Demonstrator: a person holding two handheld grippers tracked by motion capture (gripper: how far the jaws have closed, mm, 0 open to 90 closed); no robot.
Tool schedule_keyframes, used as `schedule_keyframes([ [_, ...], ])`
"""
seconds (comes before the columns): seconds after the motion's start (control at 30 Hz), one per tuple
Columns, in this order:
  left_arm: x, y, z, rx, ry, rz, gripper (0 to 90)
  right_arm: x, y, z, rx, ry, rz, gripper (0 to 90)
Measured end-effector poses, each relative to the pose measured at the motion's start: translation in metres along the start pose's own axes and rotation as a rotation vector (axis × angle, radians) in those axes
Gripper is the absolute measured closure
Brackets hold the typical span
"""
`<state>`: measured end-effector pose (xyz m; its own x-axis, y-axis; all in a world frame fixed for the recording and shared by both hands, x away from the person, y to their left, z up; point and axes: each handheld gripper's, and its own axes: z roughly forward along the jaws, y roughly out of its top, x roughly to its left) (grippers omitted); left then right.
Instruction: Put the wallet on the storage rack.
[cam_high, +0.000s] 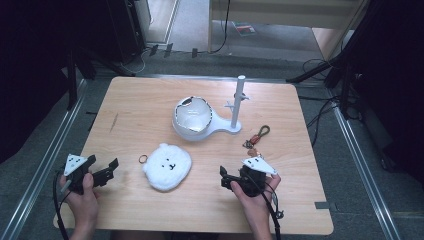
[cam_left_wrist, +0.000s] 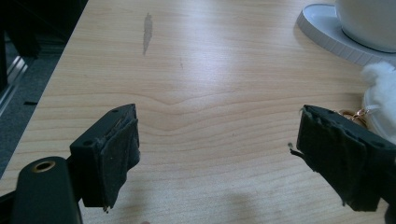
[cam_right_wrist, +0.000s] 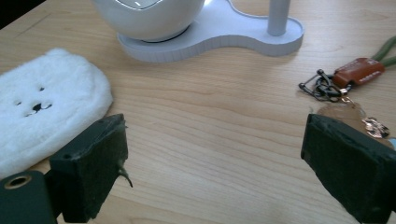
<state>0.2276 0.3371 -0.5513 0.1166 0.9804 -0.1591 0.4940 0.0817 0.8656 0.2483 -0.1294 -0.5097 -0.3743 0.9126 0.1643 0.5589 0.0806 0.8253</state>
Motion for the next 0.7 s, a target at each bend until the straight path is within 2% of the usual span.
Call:
schedule_keyframes([
  [0.2, 0.000, 0.000, 0.000, 0.001, 0.002, -0.001, 13.8, 0.012, 0.004, 0.005, 0.004, 0.018, -0.006, 7.5],
  [0.4, -0.001, 0.000, 0.001, 0.002, 0.005, 0.008, 13.8, 0.025, 0.005, 0.013, 0.022, 0.041, 0.010, 7.6],
  [0.57, -0.001, 0.000, 0.001, 0.008, 0.008, 0.010, 13.8, 0.045, 0.007, 0.022, 0.047, 0.069, -0.029, 7.6],
  [0.7, -0.001, 0.000, 0.001, 0.006, 0.006, 0.009, 13.8, 0.057, 0.007, 0.029, 0.056, 0.095, -0.036, 7.5],
])
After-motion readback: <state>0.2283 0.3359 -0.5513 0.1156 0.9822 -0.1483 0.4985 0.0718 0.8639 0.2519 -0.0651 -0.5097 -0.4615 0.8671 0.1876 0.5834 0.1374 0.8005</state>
